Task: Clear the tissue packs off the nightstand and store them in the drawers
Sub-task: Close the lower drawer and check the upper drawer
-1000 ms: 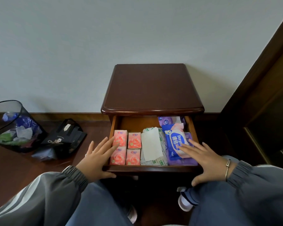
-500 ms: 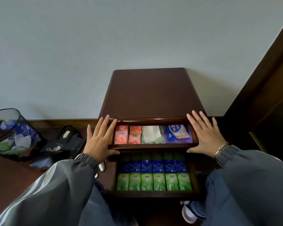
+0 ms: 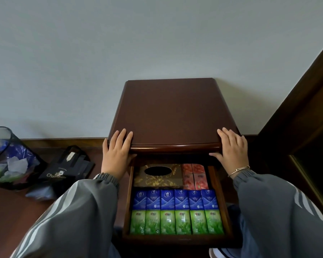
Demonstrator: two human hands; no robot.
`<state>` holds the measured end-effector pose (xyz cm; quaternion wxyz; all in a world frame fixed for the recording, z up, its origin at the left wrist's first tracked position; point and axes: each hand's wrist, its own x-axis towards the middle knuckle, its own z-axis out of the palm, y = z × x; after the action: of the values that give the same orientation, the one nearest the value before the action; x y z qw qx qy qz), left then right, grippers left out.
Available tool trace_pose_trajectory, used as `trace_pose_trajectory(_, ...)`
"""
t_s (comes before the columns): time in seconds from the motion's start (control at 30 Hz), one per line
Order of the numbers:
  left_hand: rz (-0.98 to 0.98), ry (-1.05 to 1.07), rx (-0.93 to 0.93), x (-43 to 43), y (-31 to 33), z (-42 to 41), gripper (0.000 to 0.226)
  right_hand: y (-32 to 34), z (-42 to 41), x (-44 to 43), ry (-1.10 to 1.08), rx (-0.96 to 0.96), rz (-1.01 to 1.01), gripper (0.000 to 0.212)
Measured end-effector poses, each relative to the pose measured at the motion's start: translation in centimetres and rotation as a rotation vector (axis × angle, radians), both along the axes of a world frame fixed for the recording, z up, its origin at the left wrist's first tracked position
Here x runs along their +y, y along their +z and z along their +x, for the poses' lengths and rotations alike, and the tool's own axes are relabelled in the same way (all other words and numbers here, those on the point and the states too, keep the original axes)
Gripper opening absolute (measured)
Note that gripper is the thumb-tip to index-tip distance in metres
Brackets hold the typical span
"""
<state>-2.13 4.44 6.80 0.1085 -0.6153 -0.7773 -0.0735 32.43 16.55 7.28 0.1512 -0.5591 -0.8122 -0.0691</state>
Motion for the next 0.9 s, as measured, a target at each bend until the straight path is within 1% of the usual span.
trace_pose_trajectory(0.1,-0.055,0.049,-0.108,-0.4,0.8,1.1,0.077,0.6,-0.8,-1.1,-0.045,0.009,-0.163,0.089)
trace_pose_trajectory(0.13,-0.051,0.064,-0.188,-0.5,1.1,1.4,0.078,1.0,-0.9,-1.3,-0.059,0.031,-0.216,0.090)
trace_pose_trajectory(0.17,-0.025,0.076,-0.305,-0.9,1.6,1.9,0.077,1.4,-1.0,-1.6,-0.065,0.100,-0.270,0.089)
trace_pose_trajectory(0.2,0.028,0.078,-0.453,-1.5,2.1,2.6,0.074,2.0,-1.1,-2.1,-0.058,0.226,-0.332,0.085)
trace_pose_trajectory(0.27,0.154,0.105,-0.814,-3.8,2.8,4.5,0.060,3.3,-1.0,-4.0,-0.027,0.615,-0.510,0.070)
trace_pose_trajectory(0.3,0.213,0.180,-1.012,-5.4,2.7,5.5,0.050,3.7,-0.8,-5.5,-0.033,0.836,-0.636,0.061)
trace_pose_trajectory(0.33,0.236,0.306,-1.228,-7.4,2.2,6.6,0.035,3.8,-0.4,-7.3,-0.068,1.044,-0.787,0.051)
trace_pose_trajectory(0.37,0.171,0.469,-1.479,-9.6,1.6,7.7,0.017,3.6,0.0,-9.4,-0.143,1.208,-0.976,0.040)
trace_pose_trajectory(0.4,0.024,0.627,-1.727,-11.8,0.6,9.0,0.006,2.7,0.5,-11.4,-0.246,1.296,-1.186,0.030)
trace_pose_trajectory(0.43,-0.146,0.752,-1.899,-13.8,-0.4,10.1,0.007,1.6,1.1,-13.6,-0.353,1.310,-1.385,0.025)
trace_pose_trajectory(0.47,-0.286,0.845,-1.992,-15.6,-1.3,11.0,0.022,0.4,1.6,-15.6,-0.448,1.294,-1.544,0.029)
trace_pose_trajectory(0.5,-0.341,0.919,-2.031,-17.0,-2.1,11.6,0.041,-0.7,2.0,-17.3,-0.532,1.282,-1.663,0.038)
trace_pose_trajectory(0.53,-0.336,0.984,-2.057,-18.0,-2.6,11.9,0.056,-1.9,2.3,-18.6,-0.603,1.278,-1.753,0.049)
trace_pose_trajectory(0.57,-0.315,1.031,-2.094,-18.6,-2.6,12.1,0.066,-2.7,2.4,-19.6,-0.665,1.286,-1.828,0.060)
trace_pose_trajectory(0.63,-0.276,1.067,-2.178,-18.8,-2.2,11.9,0.073,-3.7,2.0,-20.6,-0.795,1.333,-1.916,0.076)
trace_pose_trajectory(0.67,-0.266,1.056,-2.214,-18.6,-1.9,11.7,0.073,-3.8,1.8,-20.6,-0.856,1.380,-1.914,0.081)
trace_pose_trajectory(0.73,-0.228,1.013,-2.261,-18.3,-1.6,11.3,0.072,-3.7,1.2,-20.1,-0.911,1.480,-1.830,0.078)
trace_pose_trajectory(0.83,-0.153,0.978,-2.397,-18.2,-1.5,11.0,0.078,-3.2,0.5,-19.2,-0.878,1.582,-1.737,0.065)
trace_pose_trajectory(0.9,-0.055,0.974,-2.505,-18.4,-2.0,10.6,0.084,-2.9,0.5,-18.8,-0.825,1.639,-1.741,0.063)
